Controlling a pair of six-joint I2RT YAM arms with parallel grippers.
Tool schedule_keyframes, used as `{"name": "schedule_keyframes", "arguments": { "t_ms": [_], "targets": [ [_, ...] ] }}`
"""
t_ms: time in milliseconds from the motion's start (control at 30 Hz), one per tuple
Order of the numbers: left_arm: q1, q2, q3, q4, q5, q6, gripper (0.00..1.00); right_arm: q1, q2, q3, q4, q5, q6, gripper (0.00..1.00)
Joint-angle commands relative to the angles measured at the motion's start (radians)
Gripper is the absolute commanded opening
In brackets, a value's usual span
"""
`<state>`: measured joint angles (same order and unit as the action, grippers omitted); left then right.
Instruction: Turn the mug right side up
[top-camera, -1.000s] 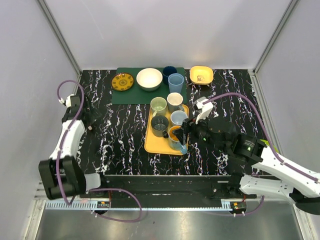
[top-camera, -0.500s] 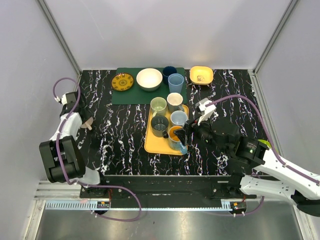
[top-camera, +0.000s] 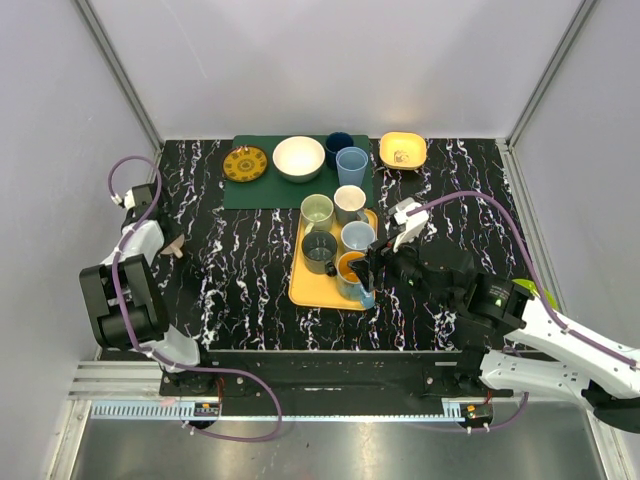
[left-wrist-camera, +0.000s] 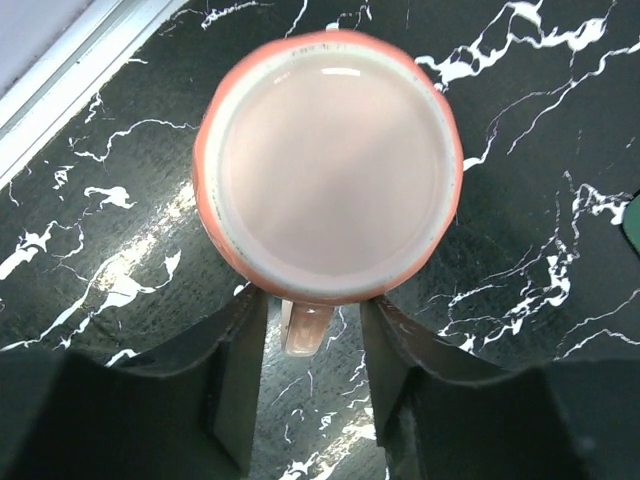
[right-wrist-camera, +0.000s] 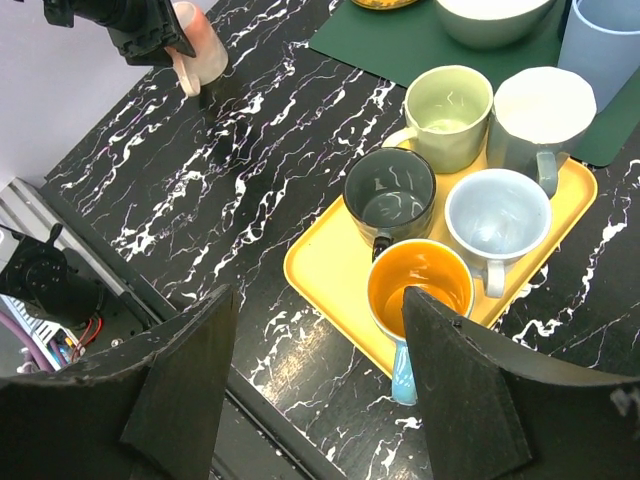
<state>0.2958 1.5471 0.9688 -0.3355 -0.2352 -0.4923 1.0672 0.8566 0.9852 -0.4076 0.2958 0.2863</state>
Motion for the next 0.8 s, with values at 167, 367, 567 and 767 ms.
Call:
{"name": "schedule_keyframes", "arguments": {
  "t_ms": [167, 367, 567, 767],
  "targets": [
    [0.016, 0.033, 0.047, 0.070, -0.006, 0.009, 0.19, 0.005, 0.001, -0.010, 0.043, 0.042, -0.019, 0.73],
    [0.014, -0.034, 0.024, 0.067, 0.005, -0.008, 0.00, 0.007, 0.015, -0.014, 0.053, 0.031, -0.015, 0.73],
    [-0.003, -0.246, -0.045, 0.082, 0.129, -0.087, 0.00, 0.007, 0.022, -0.017, 0.072, 0.006, 0.010, 0.73],
    [-0.062, -0.530, -0.145, 0.101, 0.316, -0.216, 0.00, 0.007, 0.041, -0.005, 0.098, -0.041, 0.051, 0.72]
  ]
}}
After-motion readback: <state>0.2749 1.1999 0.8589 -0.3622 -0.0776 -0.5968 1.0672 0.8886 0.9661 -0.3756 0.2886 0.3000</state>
